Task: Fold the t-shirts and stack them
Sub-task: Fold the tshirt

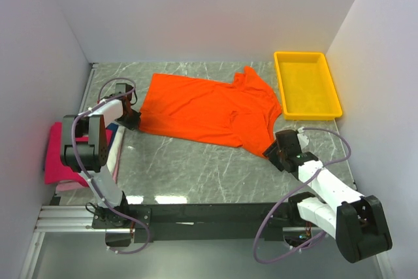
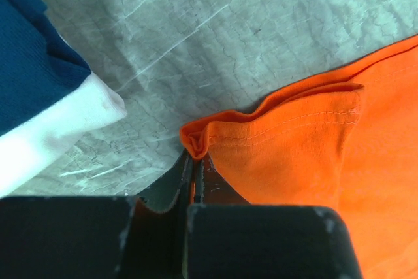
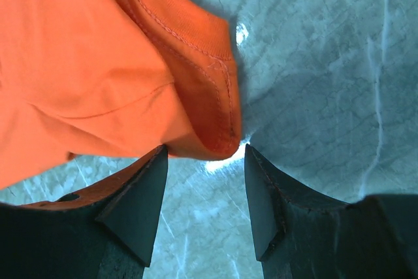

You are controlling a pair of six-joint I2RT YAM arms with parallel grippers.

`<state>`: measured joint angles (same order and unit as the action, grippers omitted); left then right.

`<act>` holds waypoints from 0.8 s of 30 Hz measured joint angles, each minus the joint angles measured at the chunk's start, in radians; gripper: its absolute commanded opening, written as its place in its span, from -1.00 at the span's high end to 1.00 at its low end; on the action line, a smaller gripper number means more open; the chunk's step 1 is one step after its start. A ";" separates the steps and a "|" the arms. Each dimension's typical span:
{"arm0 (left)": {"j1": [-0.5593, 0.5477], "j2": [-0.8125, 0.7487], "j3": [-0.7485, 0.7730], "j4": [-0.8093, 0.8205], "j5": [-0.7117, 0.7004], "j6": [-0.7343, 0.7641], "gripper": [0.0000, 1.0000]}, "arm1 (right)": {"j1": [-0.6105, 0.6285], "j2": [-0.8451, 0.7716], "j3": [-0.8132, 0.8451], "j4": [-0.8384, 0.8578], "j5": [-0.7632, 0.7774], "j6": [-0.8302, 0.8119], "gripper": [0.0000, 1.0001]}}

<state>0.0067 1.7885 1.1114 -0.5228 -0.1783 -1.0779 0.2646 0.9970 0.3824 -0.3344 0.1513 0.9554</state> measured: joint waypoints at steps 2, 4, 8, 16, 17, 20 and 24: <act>0.000 0.002 0.004 -0.002 -0.001 0.000 0.99 | 0.000 0.000 -0.010 0.018 0.004 0.006 -0.12; 0.000 0.004 0.006 -0.003 -0.003 0.000 0.99 | -0.001 0.003 -0.018 0.039 0.006 0.018 -0.01; 0.000 0.008 0.010 -0.006 -0.003 0.001 0.99 | -0.001 0.047 -0.017 0.090 0.013 0.030 0.41; 0.000 0.011 0.021 -0.023 -0.006 0.010 0.99 | -0.010 0.138 0.051 0.058 0.038 0.011 1.00; 0.000 0.011 0.023 -0.026 -0.007 0.011 0.99 | -0.017 0.135 0.057 0.043 0.039 0.004 1.00; 0.000 0.011 0.024 -0.039 -0.011 0.012 0.99 | -0.050 0.113 0.058 0.009 0.033 -0.017 1.00; 0.000 0.011 0.024 -0.049 -0.014 0.016 0.99 | -0.119 0.066 0.058 -0.026 -0.010 -0.051 1.00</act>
<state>0.0063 1.8000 1.1355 -0.5716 -0.1921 -1.0622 0.1455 1.0634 0.4404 -0.3599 0.1413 0.9047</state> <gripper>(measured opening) 0.022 0.022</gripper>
